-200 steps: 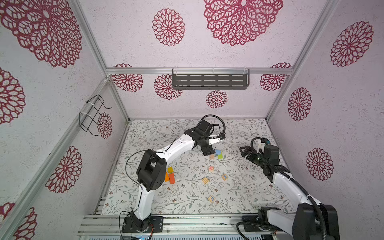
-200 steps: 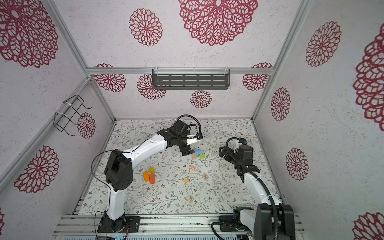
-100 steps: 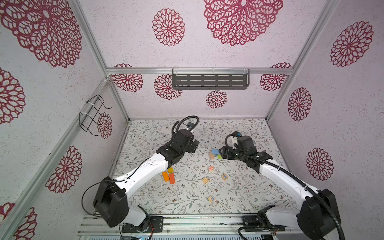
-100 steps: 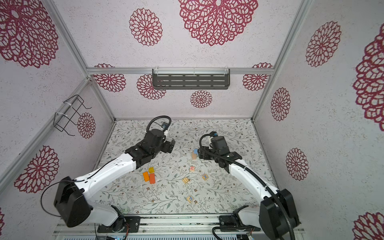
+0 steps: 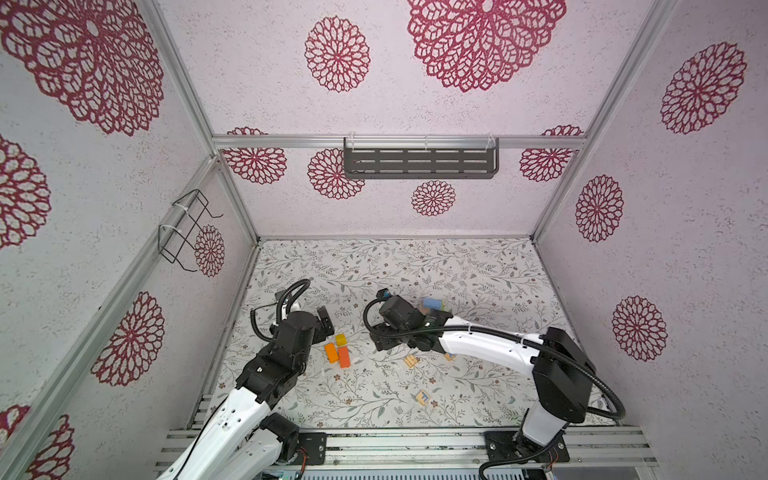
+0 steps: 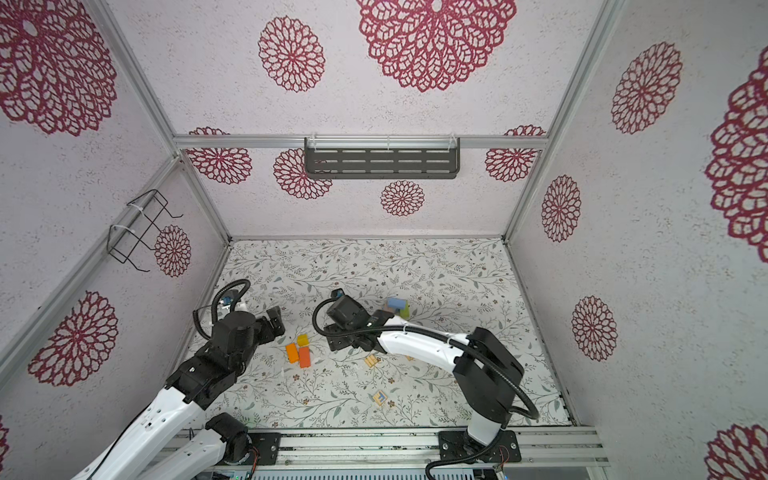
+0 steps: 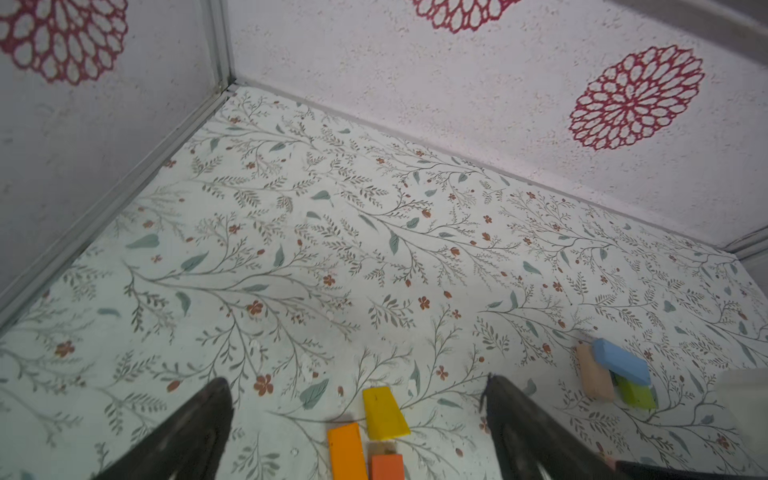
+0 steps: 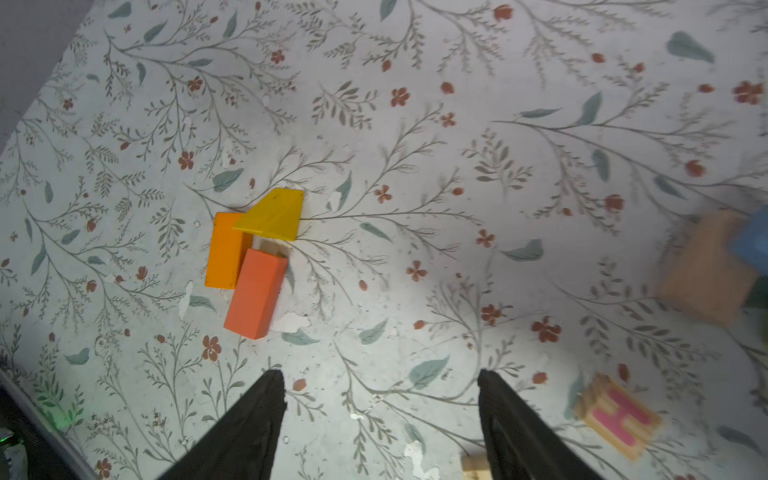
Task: Build the wood block tower
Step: 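Lower the right gripper over the red block beside the orange and yellow blocks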
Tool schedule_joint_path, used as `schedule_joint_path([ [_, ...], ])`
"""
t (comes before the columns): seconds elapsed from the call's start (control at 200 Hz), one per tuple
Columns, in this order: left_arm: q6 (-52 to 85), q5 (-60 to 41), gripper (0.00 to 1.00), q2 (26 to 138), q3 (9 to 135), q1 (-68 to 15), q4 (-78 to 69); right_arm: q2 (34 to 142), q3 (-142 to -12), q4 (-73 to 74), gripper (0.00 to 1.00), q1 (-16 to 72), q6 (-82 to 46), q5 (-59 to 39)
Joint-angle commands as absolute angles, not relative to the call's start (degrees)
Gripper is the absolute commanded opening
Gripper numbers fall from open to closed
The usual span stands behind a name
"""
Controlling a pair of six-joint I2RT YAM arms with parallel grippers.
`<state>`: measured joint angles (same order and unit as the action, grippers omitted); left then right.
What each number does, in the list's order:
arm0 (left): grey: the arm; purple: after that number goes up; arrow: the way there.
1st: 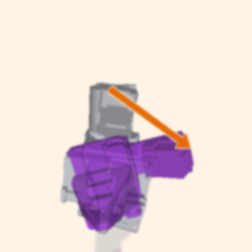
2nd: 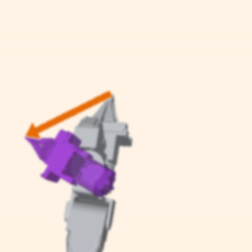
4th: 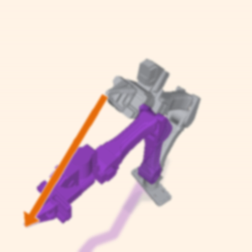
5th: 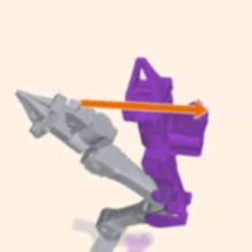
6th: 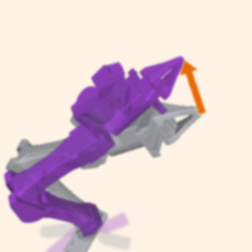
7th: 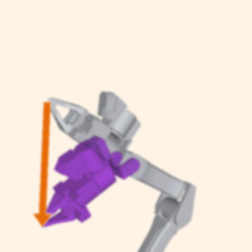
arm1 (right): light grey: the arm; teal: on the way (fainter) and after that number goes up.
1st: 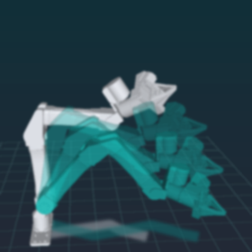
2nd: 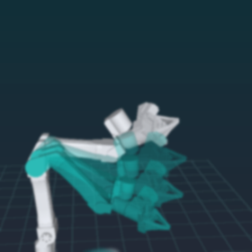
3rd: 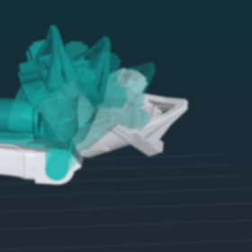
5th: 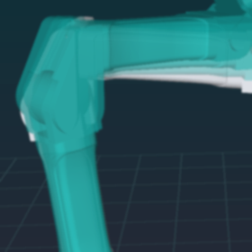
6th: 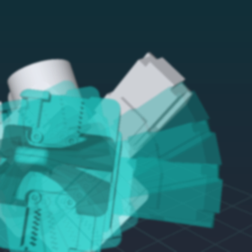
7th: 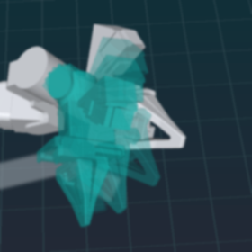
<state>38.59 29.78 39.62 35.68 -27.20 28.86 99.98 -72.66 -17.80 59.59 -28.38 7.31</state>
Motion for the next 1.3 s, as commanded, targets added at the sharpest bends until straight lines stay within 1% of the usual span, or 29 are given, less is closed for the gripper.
schedule_joint_path([
  [0.0, 46.6, 30.8, 0.97, 31.9, 32.4, -25.0, 33.1, 105.1, -77.2, -17.2, 0.75, 62.5, -30.6, 7.2],
  [0.11, 48.7, 30.2, 0.97, 24.9, 29.1, -22.7, 33.7, 110.9, -82.3, -19.7, 0.74, 65.4, -30.5, 7.0],
  [0.26, 52.0, 27.5, 0.97, 21.4, 25.4, -20.4, 32.8, 116.1, -87.4, -21.8, 0.71, 67.2, -30.6, 6.2],
  [0.44, 52.8, 25.4, 0.97, 23.1, 24.0, -18.8, 31.6, 120.1, -91.0, -23.3, 0.65, 68.0, -30.9, 5.5],
  [0.78, 53.3, 22.1, 0.97, 24.8, 21.4, -17.3, 28.0, 124.0, -94.0, -25.4, 0.63, 68.2, -30.4, 5.9],
  [1.166, 52.5, 20.8, 0.97, 25.8, 21.8, -16.2, 27.8, 123.6, -92.6, -27.8, 0.63, 67.9, -28.6, 11.6],
  [1.296, 50.8, 18.2, 0.97, 27.5, 21.9, -16.1, 26.2, 122.3, -90.2, -27.5, 0.63, 66.8, -28.5, 12.2],
])
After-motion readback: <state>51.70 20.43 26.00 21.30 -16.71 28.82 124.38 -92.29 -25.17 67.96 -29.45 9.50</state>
